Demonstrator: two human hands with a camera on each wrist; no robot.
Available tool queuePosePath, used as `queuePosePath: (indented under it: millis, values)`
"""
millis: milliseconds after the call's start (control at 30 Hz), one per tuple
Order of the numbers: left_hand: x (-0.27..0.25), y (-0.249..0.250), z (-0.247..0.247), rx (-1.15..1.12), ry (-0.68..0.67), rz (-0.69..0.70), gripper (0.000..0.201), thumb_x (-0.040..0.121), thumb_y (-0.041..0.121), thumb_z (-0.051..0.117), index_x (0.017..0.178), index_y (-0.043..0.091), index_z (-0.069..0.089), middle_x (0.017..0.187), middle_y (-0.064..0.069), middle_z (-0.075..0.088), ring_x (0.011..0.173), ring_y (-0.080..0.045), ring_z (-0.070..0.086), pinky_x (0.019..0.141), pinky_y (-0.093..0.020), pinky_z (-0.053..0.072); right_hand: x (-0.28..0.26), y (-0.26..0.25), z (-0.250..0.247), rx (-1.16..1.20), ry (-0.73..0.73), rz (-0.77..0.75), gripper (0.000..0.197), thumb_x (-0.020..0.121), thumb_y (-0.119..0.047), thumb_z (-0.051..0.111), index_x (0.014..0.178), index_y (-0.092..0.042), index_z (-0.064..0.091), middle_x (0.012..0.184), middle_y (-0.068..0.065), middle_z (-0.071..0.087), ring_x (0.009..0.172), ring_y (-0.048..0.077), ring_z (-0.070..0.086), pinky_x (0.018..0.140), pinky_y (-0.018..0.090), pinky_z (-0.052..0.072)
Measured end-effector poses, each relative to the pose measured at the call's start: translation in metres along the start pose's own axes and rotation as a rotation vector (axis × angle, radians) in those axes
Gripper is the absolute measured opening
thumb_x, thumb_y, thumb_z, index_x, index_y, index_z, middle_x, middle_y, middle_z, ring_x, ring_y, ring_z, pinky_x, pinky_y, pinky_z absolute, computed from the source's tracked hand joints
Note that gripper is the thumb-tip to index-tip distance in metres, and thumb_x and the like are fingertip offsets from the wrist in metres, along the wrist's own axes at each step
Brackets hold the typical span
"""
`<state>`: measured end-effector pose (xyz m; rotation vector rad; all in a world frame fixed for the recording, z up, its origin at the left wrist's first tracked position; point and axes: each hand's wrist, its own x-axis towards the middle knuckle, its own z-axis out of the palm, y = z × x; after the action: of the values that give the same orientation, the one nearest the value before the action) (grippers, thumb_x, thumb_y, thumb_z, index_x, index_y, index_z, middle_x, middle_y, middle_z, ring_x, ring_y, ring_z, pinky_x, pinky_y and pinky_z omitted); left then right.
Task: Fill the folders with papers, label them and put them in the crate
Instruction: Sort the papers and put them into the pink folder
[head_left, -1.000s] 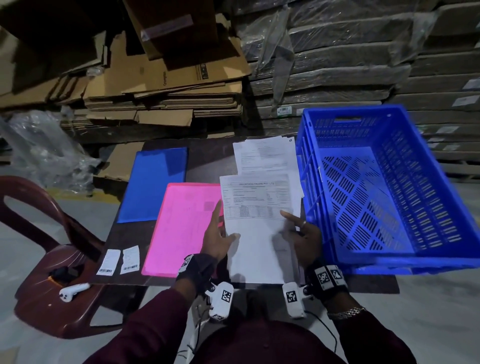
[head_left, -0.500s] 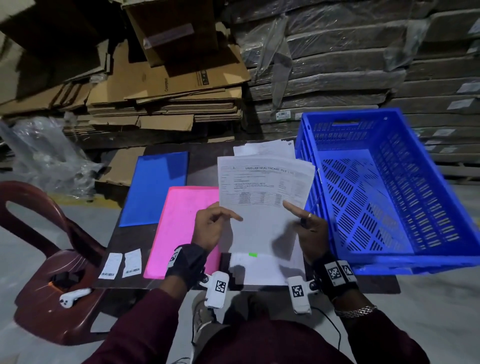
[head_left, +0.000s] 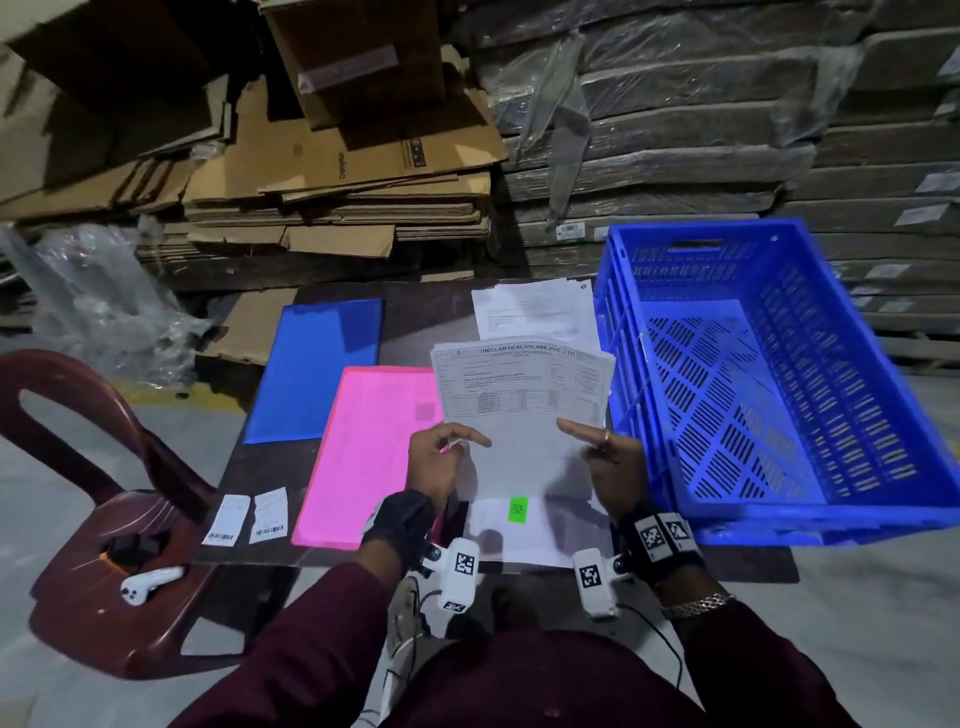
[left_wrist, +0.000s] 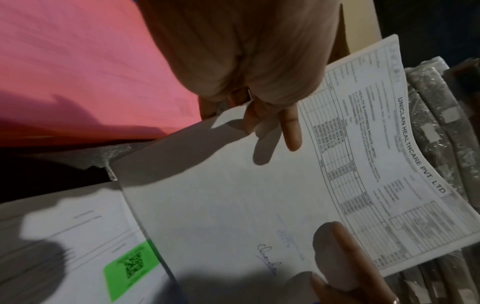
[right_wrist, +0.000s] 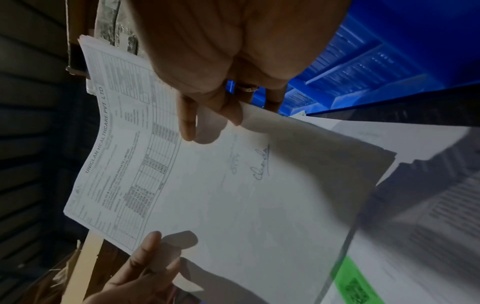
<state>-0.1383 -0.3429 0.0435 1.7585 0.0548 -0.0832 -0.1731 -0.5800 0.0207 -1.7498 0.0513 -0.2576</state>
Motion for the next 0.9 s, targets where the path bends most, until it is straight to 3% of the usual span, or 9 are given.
queuePosePath:
  millis: [67, 167, 300, 400, 533, 600, 667, 800, 900]
  values:
    - [0.001, 0.006, 0.001, -0.016, 0.025, 0.031, 0.046, 0.075, -0.023, 0.043, 0.075, 0.008, 0.077, 0.088, -0.007, 0.075, 0.083, -0.015, 0.064, 0.080, -0.026, 0.046, 0.002, -0.009, -0.003, -0.024, 0.014, -0.084, 0.065, 0.073, 0.032, 0.043, 0.111, -0.011, 0.073, 0.107, 0.002, 0.073, 0.097, 0.029, 0.069, 0.085, 0.025, 0.052]
    - [0.001, 0.013, 0.002, -0.019, 0.023, 0.083, 0.047, 0.075, -0.022, 0.043, 0.075, 0.010, 0.077, 0.089, -0.006, 0.075, 0.094, -0.020, 0.065, 0.087, -0.032, 0.050, 0.005, -0.020, -0.006, -0.013, 0.019, -0.187, 0.053, 0.080, 0.030, 0.045, 0.109, -0.004, 0.073, 0.111, 0.012, 0.072, 0.103, 0.024, 0.069, 0.091, 0.027, 0.051]
    - [-0.004, 0.012, 0.011, 0.034, -0.016, 0.085, 0.050, 0.070, -0.024, 0.046, 0.078, 0.014, 0.077, 0.092, -0.003, 0.076, 0.098, -0.014, 0.067, 0.091, -0.033, 0.052, 0.001, -0.004, -0.001, -0.039, 0.034, -0.088, 0.059, 0.073, 0.028, 0.048, 0.105, -0.013, 0.076, 0.109, -0.006, 0.074, 0.110, 0.016, 0.067, 0.099, 0.033, 0.050]
    - [-0.008, 0.013, 0.022, 0.071, -0.089, 0.093, 0.049, 0.069, -0.025, 0.043, 0.084, 0.007, 0.077, 0.094, -0.003, 0.076, 0.099, -0.009, 0.067, 0.093, -0.026, 0.049, -0.009, 0.011, 0.007, -0.067, 0.009, -0.010, 0.056, 0.075, 0.023, 0.046, 0.106, -0.013, 0.076, 0.113, -0.003, 0.073, 0.113, 0.015, 0.065, 0.102, 0.041, 0.050]
    - [-0.005, 0.019, 0.025, 0.090, -0.050, 0.082, 0.050, 0.075, -0.025, 0.047, 0.098, 0.009, 0.077, 0.104, 0.011, 0.072, 0.103, 0.011, 0.060, 0.095, -0.011, 0.043, -0.008, 0.000, 0.009, -0.013, 0.050, 0.041, 0.058, 0.079, 0.024, 0.046, 0.113, -0.015, 0.074, 0.116, -0.014, 0.069, 0.116, 0.010, 0.063, 0.101, 0.020, 0.046]
    - [-0.003, 0.018, 0.022, 0.066, -0.055, 0.095, 0.049, 0.076, -0.022, 0.056, 0.105, 0.012, 0.076, 0.111, 0.012, 0.070, 0.110, 0.009, 0.058, 0.098, -0.012, 0.043, -0.006, -0.011, 0.006, 0.002, 0.064, 0.001, 0.054, 0.082, 0.023, 0.048, 0.116, -0.011, 0.072, 0.119, -0.007, 0.068, 0.114, 0.009, 0.063, 0.097, 0.015, 0.047]
    - [-0.004, 0.018, 0.021, 0.018, -0.071, 0.088, 0.047, 0.075, -0.019, 0.065, 0.108, 0.012, 0.075, 0.115, 0.011, 0.069, 0.115, 0.006, 0.058, 0.100, -0.015, 0.044, -0.004, -0.014, 0.003, -0.007, 0.074, -0.037, 0.052, 0.083, 0.021, 0.053, 0.119, -0.013, 0.070, 0.121, -0.001, 0.069, 0.109, -0.001, 0.064, 0.095, 0.016, 0.049]
    - [-0.006, 0.010, 0.028, -0.006, -0.035, 0.063, 0.048, 0.071, -0.016, 0.072, 0.104, 0.019, 0.077, 0.115, 0.014, 0.069, 0.116, -0.003, 0.060, 0.096, -0.016, 0.048, -0.004, -0.009, 0.002, 0.027, 0.083, 0.017, 0.052, 0.083, 0.016, 0.058, 0.120, -0.018, 0.070, 0.122, -0.008, 0.069, 0.117, 0.011, 0.063, 0.104, 0.040, 0.049]
    - [-0.005, 0.012, 0.030, -0.046, -0.001, 0.072, 0.048, 0.072, -0.015, 0.072, 0.101, 0.023, 0.077, 0.117, 0.006, 0.070, 0.117, -0.008, 0.061, 0.098, -0.020, 0.048, -0.004, -0.010, 0.001, 0.034, 0.098, 0.031, 0.052, 0.084, 0.016, 0.057, 0.121, -0.019, 0.070, 0.119, -0.011, 0.070, 0.113, 0.024, 0.066, 0.098, 0.049, 0.051]
